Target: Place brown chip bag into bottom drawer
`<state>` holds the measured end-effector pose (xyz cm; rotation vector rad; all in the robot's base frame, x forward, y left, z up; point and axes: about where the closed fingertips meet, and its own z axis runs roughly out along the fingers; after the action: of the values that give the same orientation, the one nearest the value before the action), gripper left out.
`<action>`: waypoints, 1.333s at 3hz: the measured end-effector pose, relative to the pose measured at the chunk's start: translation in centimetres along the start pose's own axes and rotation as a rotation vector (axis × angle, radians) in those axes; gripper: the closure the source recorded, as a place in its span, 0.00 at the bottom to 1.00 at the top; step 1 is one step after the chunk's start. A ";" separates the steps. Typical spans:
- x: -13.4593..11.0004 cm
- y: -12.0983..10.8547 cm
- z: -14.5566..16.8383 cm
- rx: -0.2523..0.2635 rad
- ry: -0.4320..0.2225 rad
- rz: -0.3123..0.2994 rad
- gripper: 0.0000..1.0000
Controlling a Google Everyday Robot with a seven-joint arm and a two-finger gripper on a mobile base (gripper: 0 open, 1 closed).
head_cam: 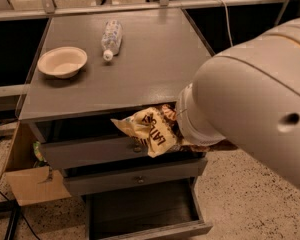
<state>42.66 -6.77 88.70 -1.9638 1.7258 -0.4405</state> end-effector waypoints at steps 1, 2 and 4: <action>0.0 0.1 0.2 0.003 -0.002 -0.005 1.00; 0.5 1.1 1.9 0.007 -0.023 -0.017 1.00; 2.4 5.6 9.6 0.022 -0.022 -0.052 1.00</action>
Offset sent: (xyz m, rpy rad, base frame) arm 0.0049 -0.0098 -0.0518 0.0237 -0.0003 0.0463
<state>43.59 -8.18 77.45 -1.9948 1.6530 -0.4528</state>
